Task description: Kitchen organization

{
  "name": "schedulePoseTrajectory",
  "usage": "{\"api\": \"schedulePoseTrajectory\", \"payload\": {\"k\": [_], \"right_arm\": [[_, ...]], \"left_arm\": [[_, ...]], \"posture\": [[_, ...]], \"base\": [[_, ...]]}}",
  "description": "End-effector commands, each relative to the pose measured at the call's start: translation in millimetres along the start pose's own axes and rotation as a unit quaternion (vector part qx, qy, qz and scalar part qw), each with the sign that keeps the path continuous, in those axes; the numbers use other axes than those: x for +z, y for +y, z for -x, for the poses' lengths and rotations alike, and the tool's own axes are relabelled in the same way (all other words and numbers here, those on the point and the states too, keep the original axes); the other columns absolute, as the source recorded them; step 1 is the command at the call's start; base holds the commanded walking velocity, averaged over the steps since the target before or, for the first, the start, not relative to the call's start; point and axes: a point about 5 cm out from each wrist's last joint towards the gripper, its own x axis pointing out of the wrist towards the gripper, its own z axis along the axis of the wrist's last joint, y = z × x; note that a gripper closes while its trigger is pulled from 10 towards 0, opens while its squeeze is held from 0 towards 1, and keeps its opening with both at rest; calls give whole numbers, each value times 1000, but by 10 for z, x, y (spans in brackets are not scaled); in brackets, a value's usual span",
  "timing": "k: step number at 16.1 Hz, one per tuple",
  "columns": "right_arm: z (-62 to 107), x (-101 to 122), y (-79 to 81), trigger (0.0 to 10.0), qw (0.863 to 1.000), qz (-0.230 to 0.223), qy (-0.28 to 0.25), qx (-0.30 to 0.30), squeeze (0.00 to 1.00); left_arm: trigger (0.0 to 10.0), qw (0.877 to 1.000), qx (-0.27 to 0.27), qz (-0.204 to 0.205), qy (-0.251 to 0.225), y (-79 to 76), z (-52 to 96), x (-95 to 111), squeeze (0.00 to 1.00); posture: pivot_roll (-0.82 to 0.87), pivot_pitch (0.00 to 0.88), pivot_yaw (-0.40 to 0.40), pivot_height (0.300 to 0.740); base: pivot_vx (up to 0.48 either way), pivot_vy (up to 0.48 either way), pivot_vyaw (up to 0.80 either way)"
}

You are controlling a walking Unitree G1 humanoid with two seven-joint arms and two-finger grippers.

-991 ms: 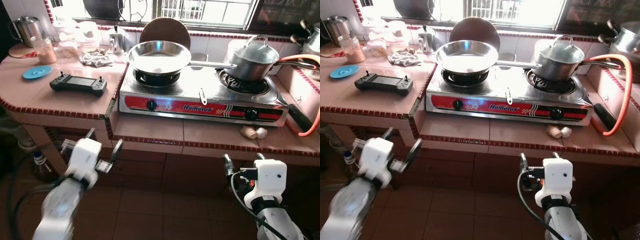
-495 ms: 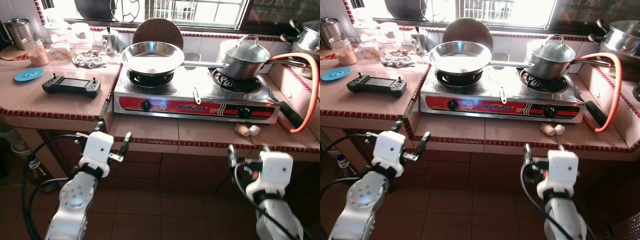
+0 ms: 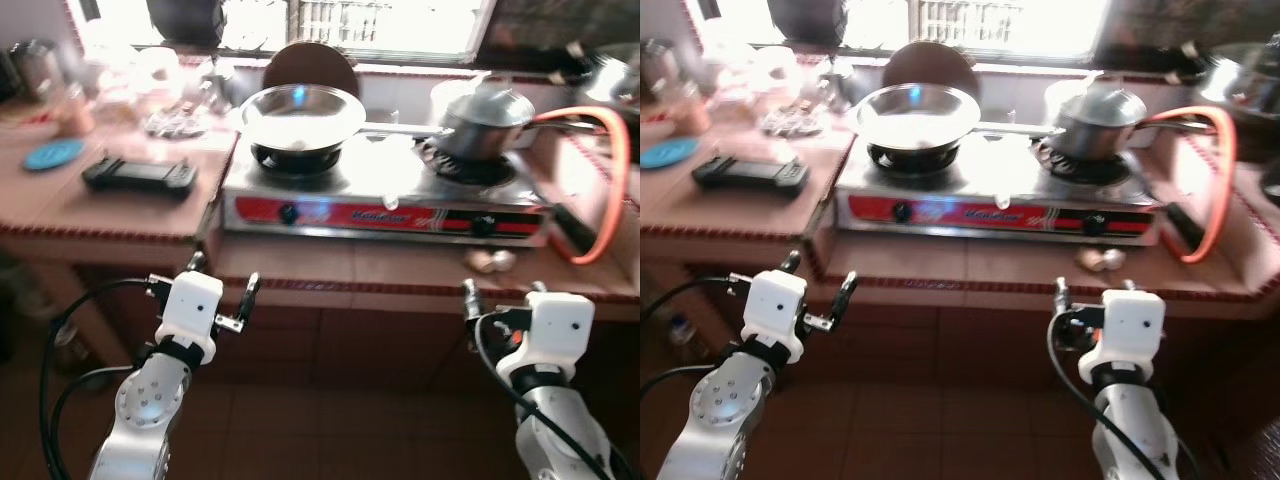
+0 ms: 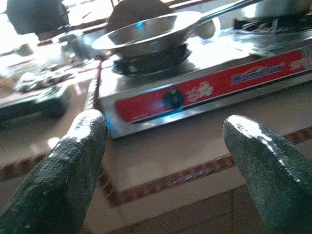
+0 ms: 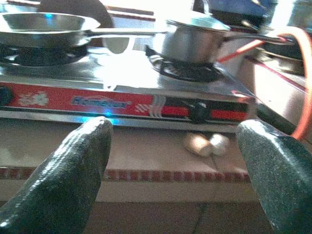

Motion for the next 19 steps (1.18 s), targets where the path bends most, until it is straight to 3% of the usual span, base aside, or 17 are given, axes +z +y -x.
{"api": "schedulePoseTrajectory", "payload": {"k": [1,7,8,9,11,12,14,16,19], "right_arm": [[11,-44,-24,10000,1000,1,11,-7,0],[16,-45,-27,10000,1000,-7,9,-11,0],[6,-53,34,10000,1000,-14,16,4,0],[41,-31,80,10000,999,-21,17,24,0],[270,2,57,10000,996,-53,39,58,0],[416,-10,-4,10000,995,-25,52,83,0],[554,-40,-143,10000,991,6,72,113,0],[462,-9,-262,10000,992,16,66,102,0],[347,19,-214,10000,994,26,45,97,0]], "left_arm": [[10000,1000,-9,-4,-4,-35,-15,10,0],[10000,999,-41,-28,6,-93,-55,5,0],[10000,997,-59,-46,-27,-134,-92,84,0],[10000,997,-66,-37,-26,-134,-115,86,0],[10000,997,-63,-31,-18,-110,-146,68,0],[10000,998,-51,-22,-8,-92,-134,35,0],[10000,999,-46,-17,-1,-81,-53,-20,0],[10000,999,-27,-31,-14,-49,-61,-4,0],[10000,999,-13,-35,-19,-20,-72,16,0]], "posture": [[118,0,-59,740],[122,0,-73,740],[127,0,-89,740],[120,0,-90,740],[93,0,-70,740],[82,0,-61,740],[64,0,-40,740],[72,0,-43,740],[96,0,-59,740]], "base": [[0,0,-769],[0,0,-394],[0,0,0],[0,0,0],[0,0,0],[0,0,0],[0,0,0],[0,0,0],[0,0,0]]}}
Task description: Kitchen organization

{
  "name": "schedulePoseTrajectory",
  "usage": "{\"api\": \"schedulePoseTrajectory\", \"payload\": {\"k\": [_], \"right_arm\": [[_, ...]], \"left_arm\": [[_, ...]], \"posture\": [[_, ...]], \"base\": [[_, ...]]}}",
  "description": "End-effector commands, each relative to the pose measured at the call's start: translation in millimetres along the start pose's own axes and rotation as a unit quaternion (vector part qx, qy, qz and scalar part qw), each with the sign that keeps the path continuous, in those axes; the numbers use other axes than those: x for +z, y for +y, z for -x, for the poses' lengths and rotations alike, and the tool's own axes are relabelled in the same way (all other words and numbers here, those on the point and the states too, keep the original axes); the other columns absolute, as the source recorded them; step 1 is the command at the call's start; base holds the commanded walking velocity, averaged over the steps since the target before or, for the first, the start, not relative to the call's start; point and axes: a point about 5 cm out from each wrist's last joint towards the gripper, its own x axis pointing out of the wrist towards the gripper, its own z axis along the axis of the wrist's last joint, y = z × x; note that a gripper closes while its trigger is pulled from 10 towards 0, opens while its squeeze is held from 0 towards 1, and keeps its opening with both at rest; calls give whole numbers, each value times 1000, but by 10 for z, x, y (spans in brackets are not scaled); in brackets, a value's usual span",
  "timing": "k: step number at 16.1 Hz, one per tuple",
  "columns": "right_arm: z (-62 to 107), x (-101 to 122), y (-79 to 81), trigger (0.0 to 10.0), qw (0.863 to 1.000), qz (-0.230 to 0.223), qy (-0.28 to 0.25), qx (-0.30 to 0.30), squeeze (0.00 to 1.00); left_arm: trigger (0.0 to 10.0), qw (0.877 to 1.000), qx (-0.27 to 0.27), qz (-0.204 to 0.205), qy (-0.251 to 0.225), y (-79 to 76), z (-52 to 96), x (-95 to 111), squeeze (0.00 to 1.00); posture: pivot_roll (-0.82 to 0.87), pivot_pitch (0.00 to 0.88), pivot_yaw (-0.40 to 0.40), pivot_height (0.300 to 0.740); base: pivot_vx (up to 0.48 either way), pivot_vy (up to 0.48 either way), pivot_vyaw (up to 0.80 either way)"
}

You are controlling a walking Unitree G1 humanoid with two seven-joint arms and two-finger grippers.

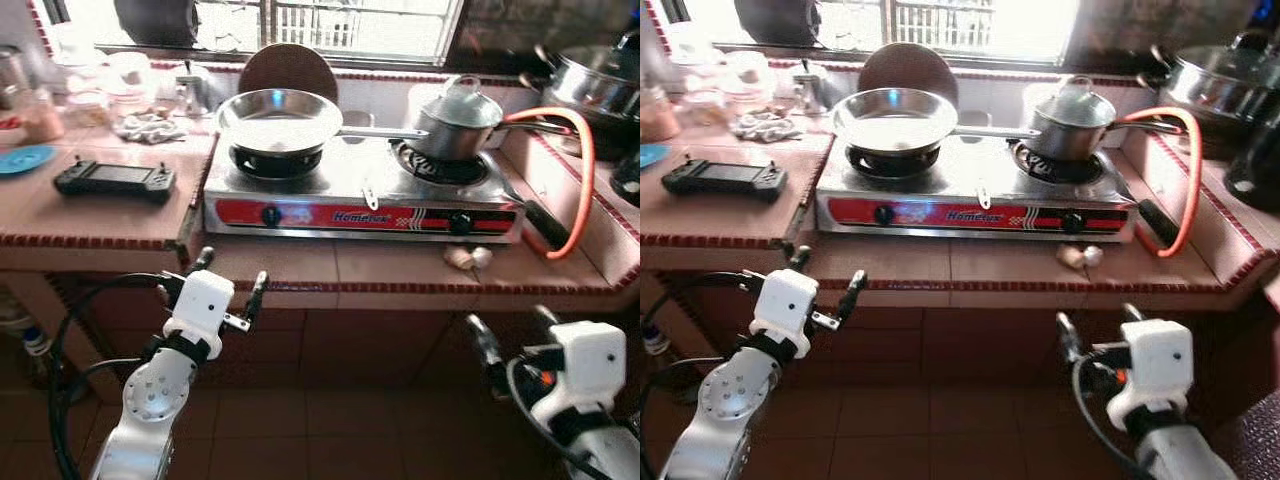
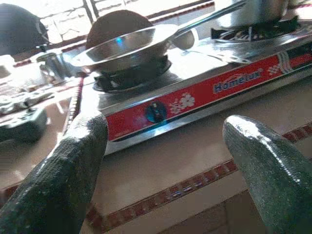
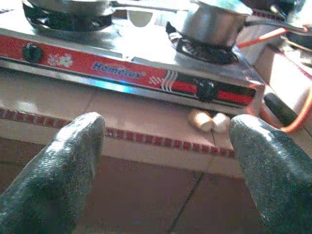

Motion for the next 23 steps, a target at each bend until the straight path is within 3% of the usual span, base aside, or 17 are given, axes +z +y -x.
{"api": "schedulePoseTrajectory", "payload": {"k": [1,3,8,13,19,23], "right_arm": [[-40,-48,28,10000,1000,3,2,-8,0],[-132,-55,111,10000,999,-31,-11,-37,0],[-192,-91,213,10000,997,-43,-12,-56,0],[-255,-61,192,10000,997,-40,-20,-62,0],[-252,-56,195,10000,997,-37,-20,-62,0],[-253,-61,200,10000,997,-36,-20,-63,0]], "left_arm": [[10000,1000,7,-5,-3,16,5,9,0],[10000,1000,19,-3,8,65,26,-36,0],[10000,1000,6,10,20,80,46,-91,0],[10000,999,6,31,28,69,59,-111,0],[10000,999,0,18,49,135,185,-225,0],[10000,999,-6,19,48,134,165,-222,0]], "posture": [[110,0,-64,740],[118,0,-56,740],[115,0,-52,740],[116,0,-53,740],[105,0,-57,740],[99,0,-57,740]], "base": [[0,0,0],[0,0,0],[0,0,0],[0,0,-800],[0,0,-800],[0,0,-800]]}}
